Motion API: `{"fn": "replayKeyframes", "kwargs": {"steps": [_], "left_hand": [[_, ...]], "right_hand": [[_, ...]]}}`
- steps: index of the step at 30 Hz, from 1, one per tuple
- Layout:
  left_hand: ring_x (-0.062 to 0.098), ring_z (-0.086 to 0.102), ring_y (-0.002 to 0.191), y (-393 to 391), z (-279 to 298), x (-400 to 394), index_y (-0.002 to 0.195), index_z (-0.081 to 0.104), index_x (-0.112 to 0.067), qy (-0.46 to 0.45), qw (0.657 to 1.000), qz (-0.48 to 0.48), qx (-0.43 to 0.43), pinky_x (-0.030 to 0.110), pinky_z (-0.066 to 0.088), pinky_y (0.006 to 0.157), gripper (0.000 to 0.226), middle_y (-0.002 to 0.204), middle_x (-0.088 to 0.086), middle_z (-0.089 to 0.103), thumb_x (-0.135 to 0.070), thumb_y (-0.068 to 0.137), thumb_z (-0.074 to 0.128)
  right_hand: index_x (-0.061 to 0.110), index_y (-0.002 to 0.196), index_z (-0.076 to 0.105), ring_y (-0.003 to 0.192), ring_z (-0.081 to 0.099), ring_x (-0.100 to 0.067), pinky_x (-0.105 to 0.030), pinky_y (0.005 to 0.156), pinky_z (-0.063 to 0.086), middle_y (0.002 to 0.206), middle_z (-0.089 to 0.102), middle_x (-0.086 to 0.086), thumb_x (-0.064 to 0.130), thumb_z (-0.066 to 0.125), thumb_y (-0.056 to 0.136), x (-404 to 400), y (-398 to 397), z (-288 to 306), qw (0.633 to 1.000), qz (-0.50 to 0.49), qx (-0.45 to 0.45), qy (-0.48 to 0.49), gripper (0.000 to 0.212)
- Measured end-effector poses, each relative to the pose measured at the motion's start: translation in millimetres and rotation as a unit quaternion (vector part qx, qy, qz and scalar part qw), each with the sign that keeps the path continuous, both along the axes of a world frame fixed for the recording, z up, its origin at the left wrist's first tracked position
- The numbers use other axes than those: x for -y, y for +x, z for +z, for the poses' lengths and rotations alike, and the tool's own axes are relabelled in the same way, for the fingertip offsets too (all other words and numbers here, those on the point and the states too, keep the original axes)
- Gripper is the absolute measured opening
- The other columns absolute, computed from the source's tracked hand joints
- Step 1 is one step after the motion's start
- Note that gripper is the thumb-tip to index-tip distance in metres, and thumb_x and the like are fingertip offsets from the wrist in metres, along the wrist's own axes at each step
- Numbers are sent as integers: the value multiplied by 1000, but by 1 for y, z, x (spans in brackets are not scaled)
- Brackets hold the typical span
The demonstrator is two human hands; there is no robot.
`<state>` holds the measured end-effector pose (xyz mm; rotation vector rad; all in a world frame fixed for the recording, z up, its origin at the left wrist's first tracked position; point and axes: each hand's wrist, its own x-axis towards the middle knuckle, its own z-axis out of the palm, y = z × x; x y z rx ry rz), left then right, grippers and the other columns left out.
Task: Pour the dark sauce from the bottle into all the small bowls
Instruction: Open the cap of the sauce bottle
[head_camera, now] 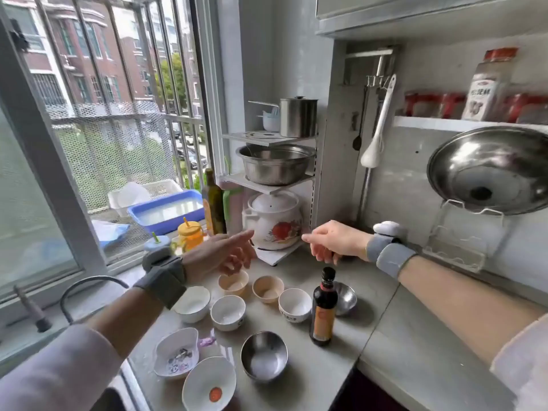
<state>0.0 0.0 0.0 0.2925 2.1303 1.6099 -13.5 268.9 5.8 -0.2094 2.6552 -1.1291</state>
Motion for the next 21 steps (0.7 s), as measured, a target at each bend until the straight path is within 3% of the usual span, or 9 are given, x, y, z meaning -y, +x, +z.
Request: {"fn": "replayKeyframes", "kwargs": {"steps": [4, 7, 9, 12, 14, 18, 21], "left_hand": [[9, 58, 63, -13, -43, -36, 96, 70, -11, -75, 996, 27, -31, 14, 48, 53, 21, 86, 5, 68, -29, 93, 59], [7, 59, 68, -32, -80, -72, 110, 68, -8, -104, 993, 51, -33, 9, 47, 50, 25, 93, 6, 69, -21, 89, 66], [9, 62, 76, -46, -103, -93, 117, 65, -6, -125, 990, 56, -32, 12, 50, 58, 35, 107, 10, 71, -19, 85, 70], [19, 64, 100, -60, -136, -121, 125, 60, -5, -144, 986, 79, -33, 30, 54, 91, 49, 123, 15, 66, -16, 80, 75], [18, 61, 111, -62, -155, -138, 130, 57, -9, -187, 979, 70, -48, 30, 48, 102, 57, 128, 9, 62, -20, 77, 77], [15, 55, 122, -61, -186, -165, 131, 56, -24, -255, 960, 53, -99, 35, 44, 107, 71, 132, -2, 58, -43, 66, 78], [14, 63, 108, -64, -199, -178, 119, 63, -24, -239, 963, 56, -110, 34, 50, 96, 62, 119, -5, 66, -43, 62, 78]], "right_hand": [[11, 98, 68, 81, 59, -14, -23, 74, 44, 94, 70, -4, 26, 63, 92, -35, -20, -38, 982, -17, -45, 185, 17], [11, 118, 64, 91, 57, -15, -25, 84, 45, 114, 69, -9, 21, 67, 89, -59, -43, -66, 980, 31, -23, 197, 32], [12, 125, 61, 98, 60, -18, -26, 90, 45, 118, 67, -10, 20, 70, 87, -66, -58, -77, 974, 82, -15, 212, 40], [14, 125, 63, 106, 64, -20, -25, 89, 47, 116, 69, -9, 20, 73, 83, -73, -81, -90, 960, 178, -20, 214, 43], [15, 121, 66, 98, 64, -18, -22, 82, 47, 110, 71, -6, 21, 75, 81, -76, -93, -92, 948, 237, -31, 212, 41], [9, 108, 69, 85, 62, -19, -24, 71, 44, 99, 72, -8, 22, 80, 77, -76, -104, -96, 916, 320, -88, 223, 36], [6, 104, 69, 88, 64, -23, -29, 75, 47, 96, 72, -11, 21, 80, 77, -77, -111, -100, 910, 349, -105, 199, 33]]}}
